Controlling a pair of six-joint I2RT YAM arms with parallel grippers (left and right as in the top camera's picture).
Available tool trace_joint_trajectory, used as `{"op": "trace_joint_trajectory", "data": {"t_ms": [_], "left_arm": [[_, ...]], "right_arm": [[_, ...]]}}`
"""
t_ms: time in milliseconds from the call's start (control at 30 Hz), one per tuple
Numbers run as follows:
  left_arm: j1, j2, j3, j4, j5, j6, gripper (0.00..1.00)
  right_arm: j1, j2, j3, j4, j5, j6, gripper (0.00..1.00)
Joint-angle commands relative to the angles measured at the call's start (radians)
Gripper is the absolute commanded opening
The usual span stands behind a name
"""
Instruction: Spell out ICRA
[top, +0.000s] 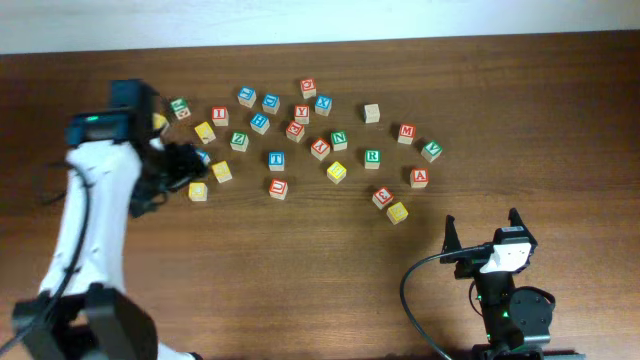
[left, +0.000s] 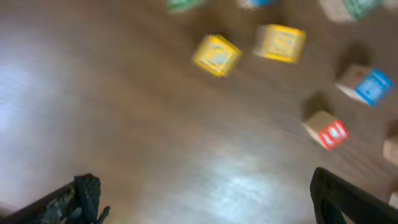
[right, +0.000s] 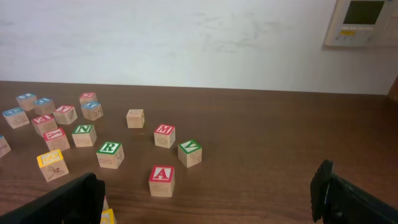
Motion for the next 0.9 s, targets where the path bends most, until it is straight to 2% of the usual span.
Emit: {"op": "trace_joint_trajectory", "data": {"t_ms": [0,133,300,400,500,533,633,667,733,800,867], "left_arm": [[0.144,-0.038,0.014,-0.114,-0.034,-0.102,0.99],[0.221,-0.038,0.011,-0.158,-0.013,-0.109,0.99],[0.220,-0.037,0.010,-0.108,-0.006,-0.109,0.99],[0.220,-0.037,0.010,-0.051,0.089,-0.108,0.99],[0.196,-0.037,0.010,0.056,0.227,-0.023,0.99],[0.179,-0.037,0.010,0.090,0.241,-0.012,0.99],[0.064,-0.031,0.011,0.326,0.240,0.067,1.00],[0.023,-0.018,0.026,0.352,0.239,0.097,0.99],[-0.039,0.056,0.142,0.266,0.211,0.148,1.00],[-0.084,0.213,0.387,0.093,0.137,0.219,0.98],[-0.100,0.351,0.579,0.023,0.077,0.241,0.99]], "right_arm": [[-0.005,-0.006,-0.005,-0.005,0.005,0.004,0.98],[-0.005,-0.006,-0.005,-0.005,0.005,0.004,0.98],[-0.005,-0.006,-0.005,-0.005,0.005,0.004,0.98],[-0.005,-0.006,-0.005,-0.005,0.005,0.004,0.98],[-0.005,-0.006,-0.005,-0.005,0.005,0.004,0.98],[-0.005,-0.006,-0.005,-0.005,0.005,0.004,0.98],[-0.004,-0.006,-0.005,-0.005,0.005,0.004,0.98],[-0.005,-0.006,-0.005,-0.005,0.005,0.004,0.98],[-0.004,-0.006,-0.005,-0.005,0.005,0.004,0.98],[-0.004,-0.006,-0.005,-0.005,0.005,0.004,0.98],[-0.005,-0.006,-0.005,-0.005,0.005,0.004,0.98]]}}
